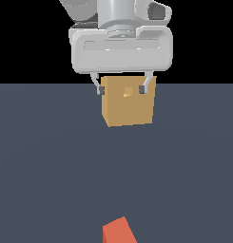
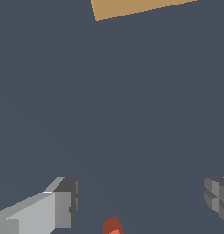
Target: Insert the peg into the horizontal hole in a box.
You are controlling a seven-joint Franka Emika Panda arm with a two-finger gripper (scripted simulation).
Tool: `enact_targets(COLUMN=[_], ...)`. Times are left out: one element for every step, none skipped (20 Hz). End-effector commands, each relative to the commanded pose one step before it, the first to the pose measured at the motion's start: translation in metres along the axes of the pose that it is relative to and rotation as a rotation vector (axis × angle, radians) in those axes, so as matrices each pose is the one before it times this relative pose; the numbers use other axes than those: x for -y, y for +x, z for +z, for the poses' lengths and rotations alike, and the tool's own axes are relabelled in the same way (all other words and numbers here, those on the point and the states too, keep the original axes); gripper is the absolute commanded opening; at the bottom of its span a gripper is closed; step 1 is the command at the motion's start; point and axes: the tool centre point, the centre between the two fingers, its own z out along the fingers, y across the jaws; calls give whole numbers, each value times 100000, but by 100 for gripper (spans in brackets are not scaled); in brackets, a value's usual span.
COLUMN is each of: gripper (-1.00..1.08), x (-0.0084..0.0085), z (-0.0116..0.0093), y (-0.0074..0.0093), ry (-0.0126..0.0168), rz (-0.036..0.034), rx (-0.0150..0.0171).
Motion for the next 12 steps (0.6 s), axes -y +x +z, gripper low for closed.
enact_targets(gripper=[100,100,100,100,100,100,100,100,100,100,100,100], x=[-1,3,6,13,17,22,26,31,35,39,43,48], z=[1,7,23,38,55,70,85,101,116,132,148,163], y=[-1,-38,-40,-116,-146,-195,-232,-281,-320,-363,-404,-449], ry=[0,0,4,7,11,13,16,19,22,25,28,31], rz=[0,0,-119,-119,-195,-238,-300,-344,-404,-457,-513,-563], rx=[0,0,-5,-7,-12,-14,-18,-21,-24,-28,-31,-34])
